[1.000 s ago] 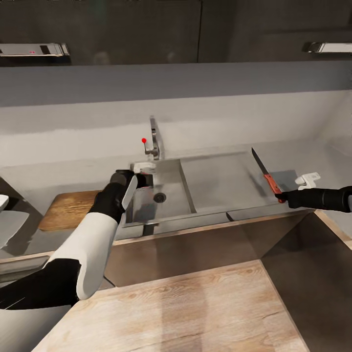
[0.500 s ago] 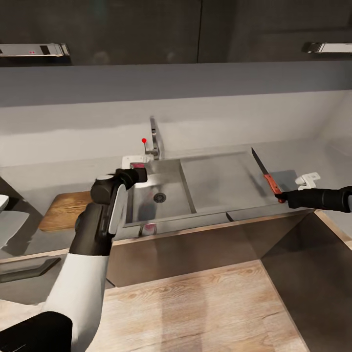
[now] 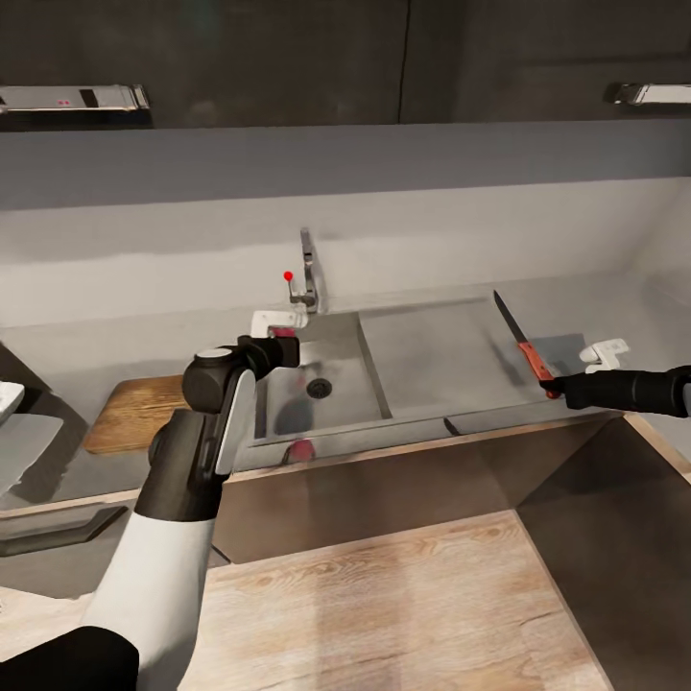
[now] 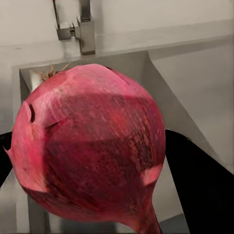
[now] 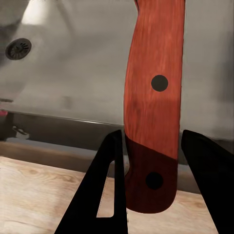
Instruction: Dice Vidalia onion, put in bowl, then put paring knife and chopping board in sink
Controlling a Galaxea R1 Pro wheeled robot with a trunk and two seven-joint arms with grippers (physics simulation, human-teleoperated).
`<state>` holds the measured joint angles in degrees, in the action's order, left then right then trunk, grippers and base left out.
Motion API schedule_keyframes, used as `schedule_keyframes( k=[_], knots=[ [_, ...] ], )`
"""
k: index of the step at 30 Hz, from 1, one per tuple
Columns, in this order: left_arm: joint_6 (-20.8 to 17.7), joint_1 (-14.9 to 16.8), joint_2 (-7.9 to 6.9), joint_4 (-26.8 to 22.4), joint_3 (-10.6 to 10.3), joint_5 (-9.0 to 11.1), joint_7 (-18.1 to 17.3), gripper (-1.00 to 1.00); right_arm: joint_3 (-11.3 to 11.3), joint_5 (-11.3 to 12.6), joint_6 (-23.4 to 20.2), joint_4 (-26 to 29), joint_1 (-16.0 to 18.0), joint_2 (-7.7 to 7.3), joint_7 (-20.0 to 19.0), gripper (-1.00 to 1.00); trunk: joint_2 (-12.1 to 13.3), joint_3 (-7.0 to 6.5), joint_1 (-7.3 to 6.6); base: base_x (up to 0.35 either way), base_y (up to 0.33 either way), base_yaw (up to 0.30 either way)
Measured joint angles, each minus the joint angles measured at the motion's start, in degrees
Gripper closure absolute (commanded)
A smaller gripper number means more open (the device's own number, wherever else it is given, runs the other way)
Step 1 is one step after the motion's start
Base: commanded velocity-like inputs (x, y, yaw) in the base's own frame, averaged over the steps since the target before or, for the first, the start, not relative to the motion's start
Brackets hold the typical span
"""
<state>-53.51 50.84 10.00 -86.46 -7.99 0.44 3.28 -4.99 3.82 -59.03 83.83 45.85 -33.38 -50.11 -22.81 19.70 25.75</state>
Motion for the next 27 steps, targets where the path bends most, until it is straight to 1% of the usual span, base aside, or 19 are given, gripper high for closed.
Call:
schedule_keyframes(
  k=[2,6,8,10,11,12,13,14,15,17,21,23,25,26,27],
  knots=[
    [0.0,0.0,0.00,-0.1,-0.2,0.0,-0.1,1.00,0.0,0.0,0.0,0.0,0.0,0.00,0.0,1.00,0.0,0.00,0.00,0.000,0.287,0.000],
    [-0.2,-0.1,0.00,-0.9,-1.3,0.3,-0.3,1.00,-0.2,-0.1,0.0,0.0,0.0,0.00,0.1,1.00,0.0,0.01,0.00,0.000,0.229,0.057],
    [-0.9,-0.1,-0.01,-0.9,-1.6,2.1,-0.4,1.00,-0.3,-0.1,0.1,0.0,0.0,0.06,0.2,1.00,0.0,0.05,0.00,0.000,0.082,0.177],
    [-2.8,-0.5,-0.02,-0.8,-1.7,6.4,-0.4,1.00,-0.4,0.0,0.1,0.0,0.0,0.08,0.2,1.00,0.0,0.11,0.00,0.000,0.032,0.119],
    [-3.0,-0.8,-0.02,-0.7,-1.7,7.5,-0.4,1.00,-0.4,0.1,0.1,0.0,0.0,0.08,0.1,1.00,0.0,0.13,0.00,0.000,0.018,0.067],
    [-3.4,-1.2,-0.01,-0.8,-1.8,9.8,-0.4,1.00,-0.5,0.2,0.0,0.0,0.0,0.08,0.1,1.00,0.0,0.14,0.00,0.000,0.005,0.018],
    [-3.7,-2.3,-0.01,-0.7,-1.8,14.3,-0.4,1.00,-0.5,0.3,0.0,0.0,0.0,0.09,-0.2,1.00,0.0,0.15,0.00,0.000,0.004,0.014],
    [-3.8,-2.6,-0.02,-0.6,-1.8,14.1,-0.4,1.00,-0.5,0.3,0.0,0.0,0.0,0.09,-0.3,1.00,0.0,0.15,0.00,0.000,0.002,0.016],
    [-3.7,-3.2,-0.01,-0.5,-1.8,14.7,-0.4,1.00,-0.5,0.3,0.0,0.0,0.0,0.10,-0.3,1.00,0.0,0.15,0.00,0.000,0.002,0.036],
    [-3.5,-3.9,-0.02,-0.5,-2.0,15.1,-0.4,1.00,-0.5,0.4,0.0,0.0,0.0,0.16,-0.4,1.00,0.0,0.15,0.00,0.000,0.001,0.128],
    [-3.3,-4.6,-0.02,-0.2,-2.2,15.5,-0.4,1.00,-0.4,0.4,0.0,0.0,0.0,0.45,-0.4,1.00,0.0,0.15,0.00,0.000,0.000,0.227],
    [-2.9,-5.4,-0.02,1.6,-2.9,15.7,-0.5,1.00,-0.4,0.4,0.0,0.0,0.0,0.64,-0.4,1.00,0.0,0.16,0.00,0.000,0.000,0.254],
    [-2.1,-5.6,-0.02,2.4,-3.1,15.6,-0.5,1.00,-0.3,0.4,0.1,0.0,0.0,0.82,-0.5,1.00,0.0,0.15,0.00,0.000,0.000,0.185],
    [-0.6,-5.7,-0.02,2.6,-3.3,15.6,-0.4,1.00,-0.3,0.5,0.1,0.0,0.0,1.30,-0.5,1.00,0.0,0.15,0.00,0.000,0.000,0.073],
    [1.3,-5.8,-0.01,2.7,-3.5,15.5,-0.4,1.00,-0.3,0.5,0.1,0.0,0.0,2.23,-0.5,1.00,0.0,0.15,0.00,0.000,0.000,0.058]
  ],
)
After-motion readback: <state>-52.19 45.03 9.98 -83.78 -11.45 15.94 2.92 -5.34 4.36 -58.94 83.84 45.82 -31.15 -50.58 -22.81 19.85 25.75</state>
